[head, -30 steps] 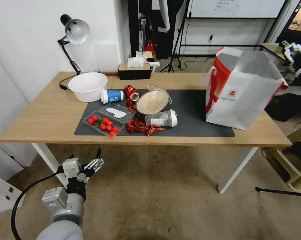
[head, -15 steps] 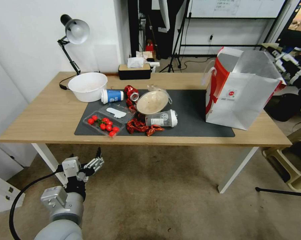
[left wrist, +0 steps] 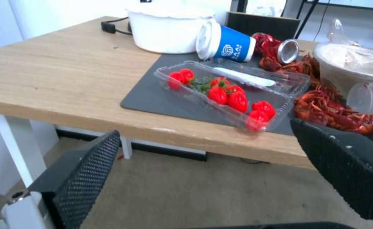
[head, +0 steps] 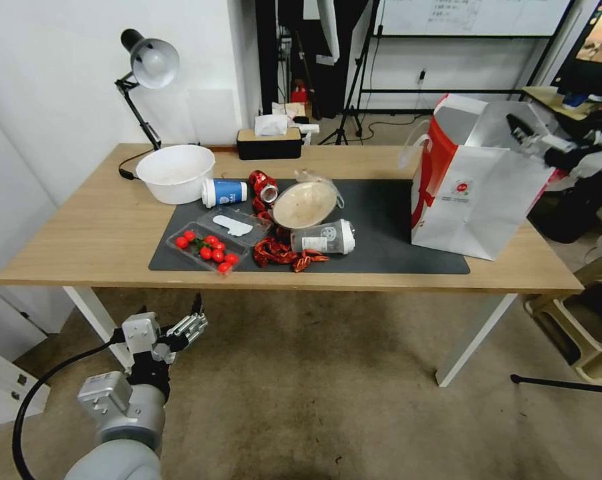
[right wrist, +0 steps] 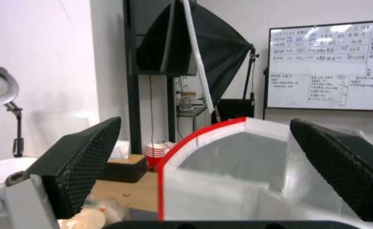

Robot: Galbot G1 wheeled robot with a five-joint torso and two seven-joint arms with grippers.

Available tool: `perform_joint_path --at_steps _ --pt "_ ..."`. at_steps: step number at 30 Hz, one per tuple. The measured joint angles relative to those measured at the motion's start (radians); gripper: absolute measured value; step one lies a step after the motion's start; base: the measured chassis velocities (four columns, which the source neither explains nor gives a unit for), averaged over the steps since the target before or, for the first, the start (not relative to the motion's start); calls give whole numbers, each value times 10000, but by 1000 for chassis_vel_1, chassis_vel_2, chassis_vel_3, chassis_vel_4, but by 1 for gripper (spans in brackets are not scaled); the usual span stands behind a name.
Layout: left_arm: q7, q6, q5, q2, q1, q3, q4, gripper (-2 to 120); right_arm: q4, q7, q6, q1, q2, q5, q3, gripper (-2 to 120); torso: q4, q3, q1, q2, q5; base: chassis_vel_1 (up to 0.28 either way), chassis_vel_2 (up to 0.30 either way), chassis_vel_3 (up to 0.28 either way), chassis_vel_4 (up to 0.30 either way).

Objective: Pick up the food delivery bag from the floor and place it on the table.

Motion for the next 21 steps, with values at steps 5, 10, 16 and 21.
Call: perform_joint_path --at_steps 5,10,16,21 --pt "91 1 20 -2 40 -80 -58 100 503 151 354 -753 405 -970 122 100 0 0 1 0 1 0 0 0 0" --pt "180 -3 77 2 73 -150 -77 100 1001 302 608 -1322 1045 -1776 70 100 0 0 0 0 1 0 0 0 0" --pt "208 -20 113 -8 83 -156 -78 100 1214 373 679 -1559 1318 -2107 16 100 0 0 0 0 2 0 0 0 0" --pt "214 -26 124 -12 86 -156 -78 100 1284 410 705 -1645 1420 -2249 -1 100 0 0 0 0 1 0 0 0 0"
